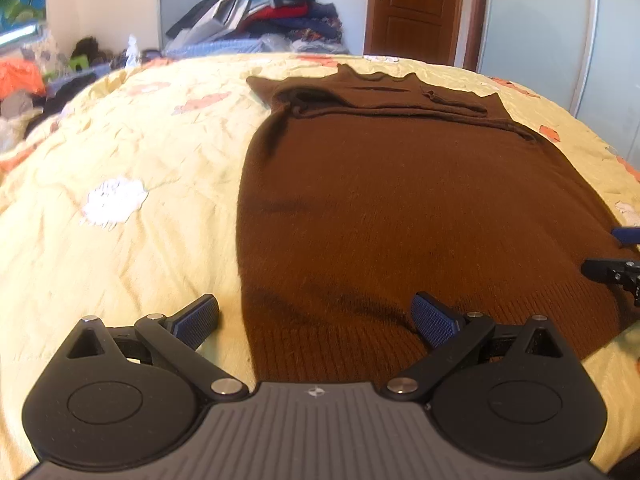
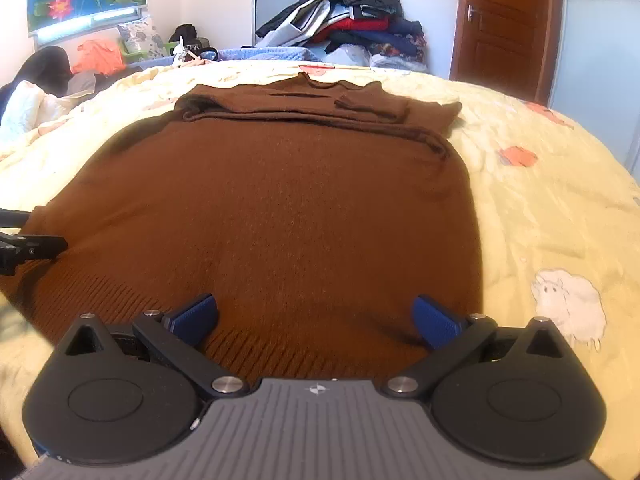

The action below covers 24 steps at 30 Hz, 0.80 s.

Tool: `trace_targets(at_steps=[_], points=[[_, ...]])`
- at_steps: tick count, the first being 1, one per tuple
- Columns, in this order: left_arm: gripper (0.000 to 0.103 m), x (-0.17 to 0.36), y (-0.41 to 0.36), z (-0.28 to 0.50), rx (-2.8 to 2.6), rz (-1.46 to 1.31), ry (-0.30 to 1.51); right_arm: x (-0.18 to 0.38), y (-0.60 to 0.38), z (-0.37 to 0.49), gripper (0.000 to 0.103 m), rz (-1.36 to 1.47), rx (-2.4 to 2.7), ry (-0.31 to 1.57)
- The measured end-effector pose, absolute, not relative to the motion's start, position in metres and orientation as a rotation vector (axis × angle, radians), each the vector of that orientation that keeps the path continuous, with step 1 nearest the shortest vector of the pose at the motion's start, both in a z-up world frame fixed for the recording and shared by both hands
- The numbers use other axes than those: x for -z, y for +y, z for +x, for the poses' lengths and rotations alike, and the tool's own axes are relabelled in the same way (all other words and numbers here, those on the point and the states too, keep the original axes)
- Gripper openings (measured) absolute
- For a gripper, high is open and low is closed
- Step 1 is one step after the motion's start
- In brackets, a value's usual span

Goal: Fold small clothes

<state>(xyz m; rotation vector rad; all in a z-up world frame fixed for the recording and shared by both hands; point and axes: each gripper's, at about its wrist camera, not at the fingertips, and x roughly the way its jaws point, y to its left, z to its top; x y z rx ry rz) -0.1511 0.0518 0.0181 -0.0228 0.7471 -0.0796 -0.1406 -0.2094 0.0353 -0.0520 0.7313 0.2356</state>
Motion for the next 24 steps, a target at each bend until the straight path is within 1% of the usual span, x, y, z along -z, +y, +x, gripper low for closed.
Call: trace_targets(at_steps=[1, 3, 6, 8, 10, 11, 12, 17, 24], points=[[0.103, -0.021, 0.058, -0.153, 0.099, -0.059, 0.764, -0.041, -0.214, -0.142, 0.103, -0.009, -0.247, 0.750], [0.103, -0.027, 0.078, -0.159, 0.168, -0.194, 0.792, -0.053, -0.238, -0.147, 0.103, 0.187, -0.286, 0.774], [0.103, -0.022, 0.130, -0.166, 0.313, -0.609, 0.832, -0.063, -0.288, -0.153, 0.103, 0.499, -0.289, 0.785], [0.103, -0.007, 0.161, -0.165, 0.366, -0.882, 0.860, -0.061, -0.310, -0.152, 0.103, 0.579, -0.262, 0.820], [0.103, 0.003, 0.178, -0.164, 0.404, -1.015, 0.864, -0.056, -0.320, -0.151, 0.103, 0.580, -0.229, 0.859], [0.103, 0.004, 0.181, -0.162, 0.420, -1.037, 0.870, -0.052, -0.322, -0.150, 0.103, 0.574, -0.222, 0.887], [0.103, 0.005, 0.181, -0.159, 0.429, -1.036, 0.885, -0.052, -0.322, -0.151, 0.103, 0.568, -0.236, 0.876], [0.103, -0.001, 0.158, -0.143, 0.490, -0.925, 0.954, -0.050, -0.319, -0.145, 0.103, 0.595, -0.290, 0.920], [0.102, -0.003, 0.150, -0.130, 0.523, -0.905, 0.981, -0.040, -0.342, -0.136, 0.103, 0.839, -0.390, 1.015]])
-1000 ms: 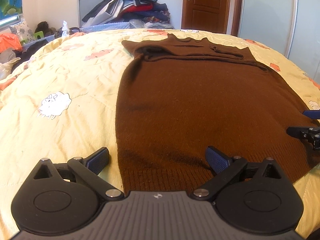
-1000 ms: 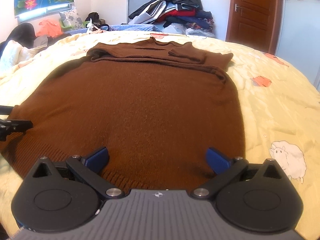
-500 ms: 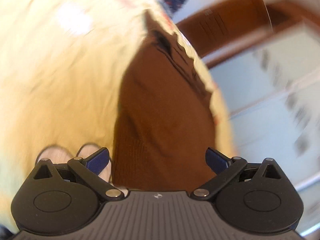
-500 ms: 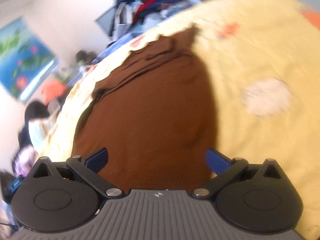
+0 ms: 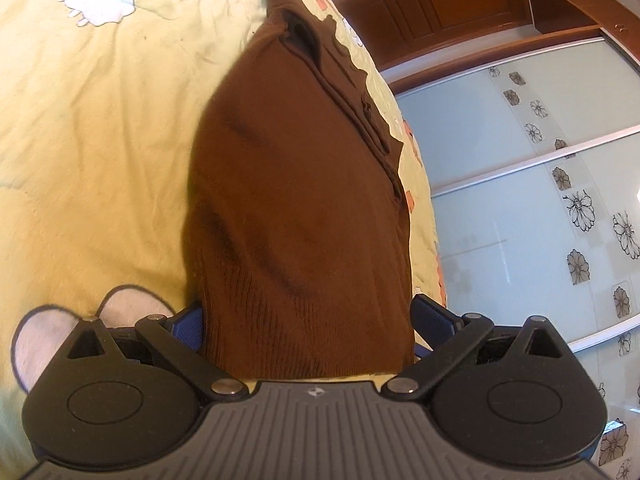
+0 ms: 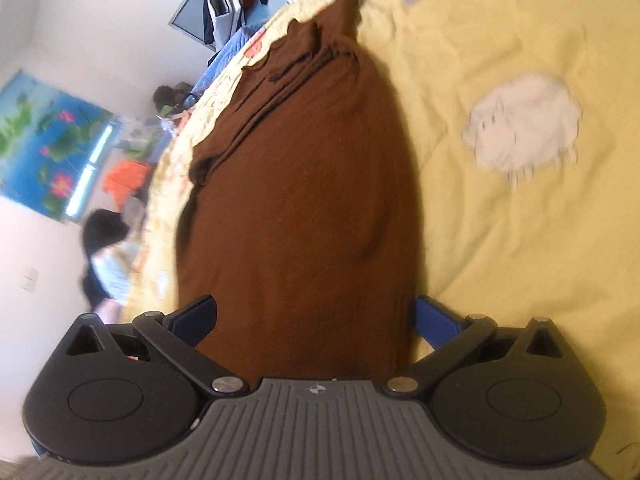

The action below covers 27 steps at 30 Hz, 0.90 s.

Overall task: Fold small clothes
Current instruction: 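Close both tools on the sweater hem, then fold the held hem over toward the collar and open both tools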

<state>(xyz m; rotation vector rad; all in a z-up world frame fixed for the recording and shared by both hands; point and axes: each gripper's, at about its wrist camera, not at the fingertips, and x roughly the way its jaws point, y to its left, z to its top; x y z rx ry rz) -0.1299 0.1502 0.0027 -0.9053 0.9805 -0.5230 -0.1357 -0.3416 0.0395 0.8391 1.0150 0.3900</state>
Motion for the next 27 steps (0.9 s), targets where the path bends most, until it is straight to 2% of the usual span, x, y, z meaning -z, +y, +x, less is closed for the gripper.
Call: trace_targets(at_steps=[6, 7, 8, 9, 10, 11, 12, 14, 16, 18, 19, 27], points=[[0.101, -0.004, 0.148, -0.127, 0.517, -0.895, 0.985, -0.038, -0.340, -0.138, 0.101, 0.868, -0.439, 1.053], [0.089, -0.005, 0.148, -0.127, 0.503, -0.883, 0.983, -0.040, -0.339, -0.140, 0.097, 0.848, -0.438, 1.052], [0.055, -0.005, 0.146, -0.127, 0.485, -0.849, 0.996, -0.041, -0.338, -0.140, 0.084, 0.825, -0.435, 1.060], [0.039, -0.003, 0.144, -0.125, 0.462, -0.811, 1.026, -0.040, -0.336, -0.141, 0.060, 0.795, -0.427, 1.077], [0.023, -0.001, 0.144, -0.124, 0.442, -0.794, 1.047, -0.039, -0.336, -0.139, 0.047, 0.773, -0.413, 1.102], [0.023, 0.000, 0.146, -0.123, 0.447, -0.803, 1.055, -0.036, -0.338, -0.139, 0.029, 0.765, -0.403, 1.117], [0.023, 0.001, 0.148, -0.122, 0.454, -0.815, 1.067, -0.033, -0.341, -0.139, 0.019, 0.772, -0.400, 1.124], [0.025, 0.001, 0.148, -0.119, 0.476, -0.812, 1.093, -0.028, -0.346, -0.140, 0.014, 0.799, -0.404, 1.128], [0.025, 0.001, 0.145, -0.115, 0.498, -0.789, 1.115, -0.027, -0.347, -0.140, 0.013, 0.793, -0.422, 1.122], [0.010, -0.005, 0.139, -0.113, 0.469, -0.718, 1.125, -0.028, -0.346, -0.139, 0.013, 0.792, -0.444, 1.103], [0.006, -0.009, 0.137, -0.112, 0.453, -0.684, 1.127, -0.029, -0.348, -0.137, 0.013, 0.810, -0.457, 1.084], [0.006, -0.068, 0.151, -0.048, 0.486, -0.703, 0.892, -0.067, -0.366, -0.068, 0.013, 0.971, -0.565, 0.810]])
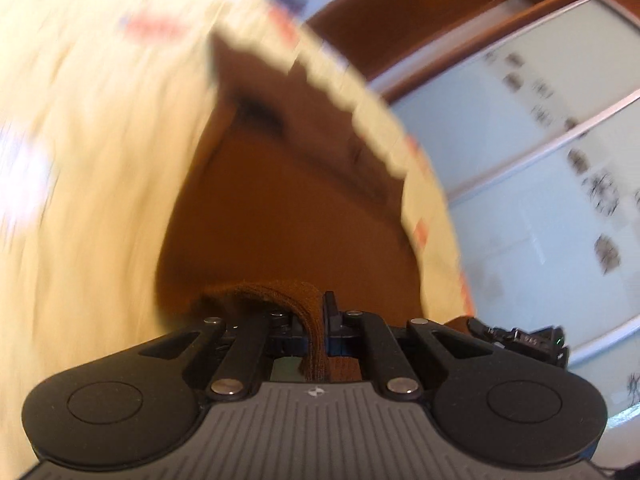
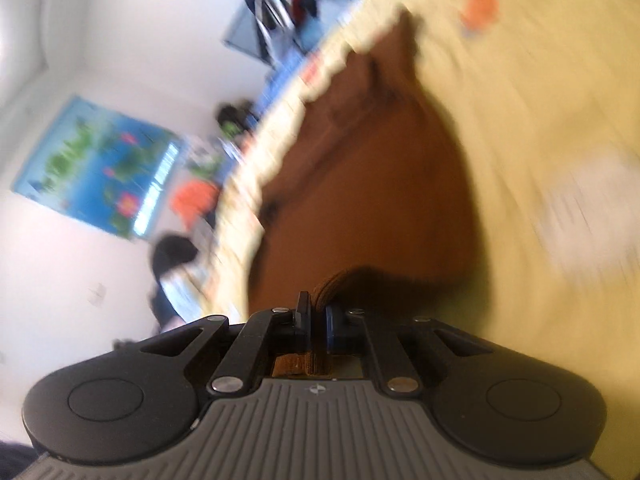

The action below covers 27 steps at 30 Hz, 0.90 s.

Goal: Fold small clothes

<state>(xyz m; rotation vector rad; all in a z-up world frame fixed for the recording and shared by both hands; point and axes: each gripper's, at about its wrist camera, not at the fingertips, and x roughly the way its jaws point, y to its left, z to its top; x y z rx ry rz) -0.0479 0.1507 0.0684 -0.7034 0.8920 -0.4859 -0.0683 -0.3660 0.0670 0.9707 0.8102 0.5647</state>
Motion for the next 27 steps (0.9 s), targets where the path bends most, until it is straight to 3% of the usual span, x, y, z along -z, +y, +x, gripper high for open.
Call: trace_targets(at_steps=[9, 16, 19, 20, 21, 22, 23, 25, 27], points=[[0.006, -0.113, 0.138, 0.125, 0.424, -0.625, 0.732, -0.078, -0.400, 0.108, 0.013, 1.038, -0.492, 0.664], [0.006, -0.099, 0.122, 0.246, 0.319, -0.596, 0.720, -0.054, -0.402, 0.224, 0.013, 1.034, -0.409, 0.697], [0.009, -0.080, 0.123, 0.280, 0.264, -0.619, 0.703, -0.034, -0.398, 0.254, 0.024, 1.057, -0.334, 0.720], [0.014, -0.074, 0.126, 0.289, 0.241, -0.636, 0.726, -0.029, -0.397, 0.259, 0.044, 1.052, -0.282, 0.720], [0.019, -0.069, 0.130, 0.295, 0.204, -0.674, 0.759, -0.028, -0.397, 0.261, 0.074, 1.042, -0.223, 0.714], [0.035, -0.066, 0.137, 0.296, 0.179, -0.718, 0.777, -0.029, -0.396, 0.258, 0.084, 1.032, -0.180, 0.694], [0.063, -0.066, 0.144, 0.290, 0.171, -0.750, 0.766, -0.031, -0.396, 0.251, 0.091, 1.022, -0.172, 0.664], [0.098, -0.070, 0.156, 0.266, 0.143, -0.741, 0.720, -0.039, -0.395, 0.233, 0.092, 0.991, -0.206, 0.632], [0.100, -0.075, 0.166, 0.232, 0.121, -0.690, 0.686, -0.047, -0.393, 0.204, 0.093, 0.916, -0.224, 0.640]])
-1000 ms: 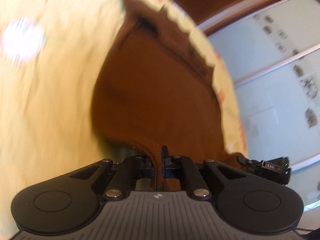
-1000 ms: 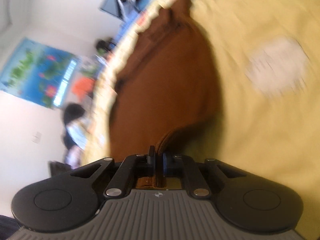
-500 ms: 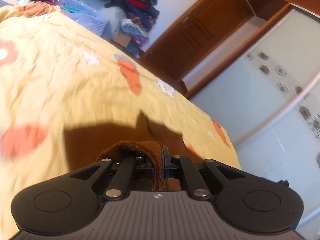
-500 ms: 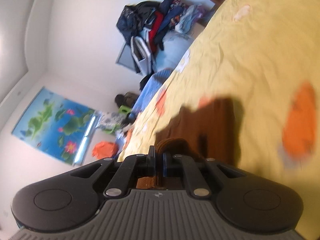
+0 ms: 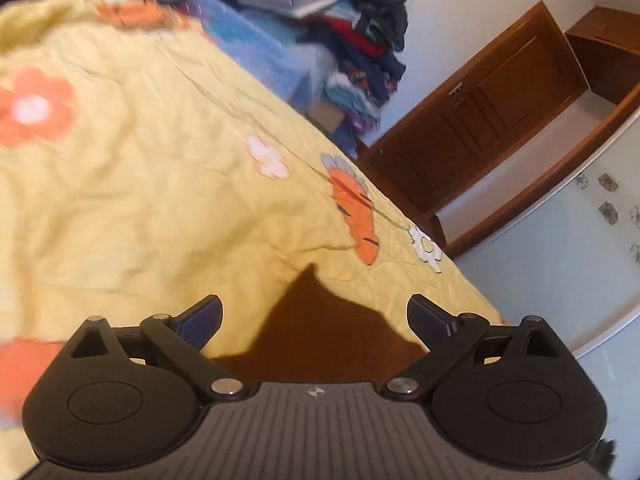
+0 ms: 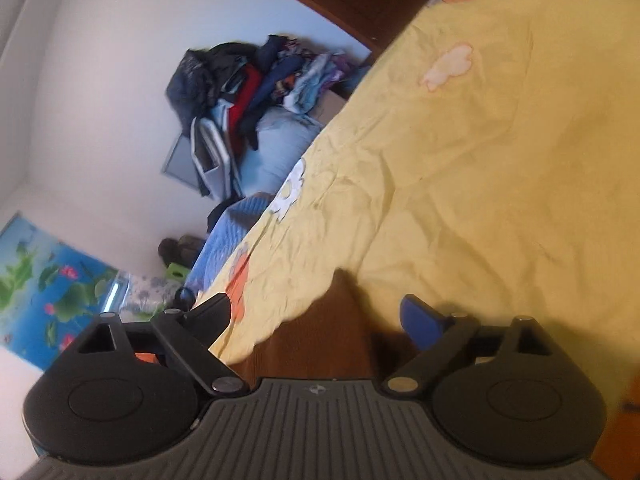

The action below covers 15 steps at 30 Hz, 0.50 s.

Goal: Fold small clothes

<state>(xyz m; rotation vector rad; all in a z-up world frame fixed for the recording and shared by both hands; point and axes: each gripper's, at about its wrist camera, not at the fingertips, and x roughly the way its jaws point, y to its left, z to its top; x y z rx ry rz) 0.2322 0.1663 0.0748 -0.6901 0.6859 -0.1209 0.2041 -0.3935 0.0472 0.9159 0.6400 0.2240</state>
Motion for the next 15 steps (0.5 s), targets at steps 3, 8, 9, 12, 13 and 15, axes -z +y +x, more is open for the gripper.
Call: trace_targets(at_steps=[3, 8, 9, 12, 13, 15], points=[[0.100, -0.068, 0.181, 0.178, 0.088, -0.678, 0.722, -0.050, -0.391, 0.154, 0.097, 0.758, -0.186, 0.687], [0.099, -0.030, 0.186, 0.107, 0.107, -0.799, 0.813, -0.032, -0.382, 0.080, 0.096, 0.700, -0.224, 0.775], [0.099, -0.028, 0.183, 0.097, 0.121, -0.816, 0.804, -0.030, -0.379, 0.074, 0.096, 0.740, -0.250, 0.790], [0.098, -0.025, 0.168, 0.096, 0.192, -0.848, 0.816, -0.022, -0.365, 0.076, 0.091, 0.816, -0.335, 0.810], [0.098, -0.024, 0.162, 0.100, 0.209, -0.840, 0.816, -0.022, -0.362, 0.082, 0.089, 0.842, -0.339, 0.811], [0.065, -0.027, 0.150, 0.109, 0.187, -0.780, 0.843, -0.015, -0.358, 0.097, 0.043, 0.882, -0.336, 0.853]])
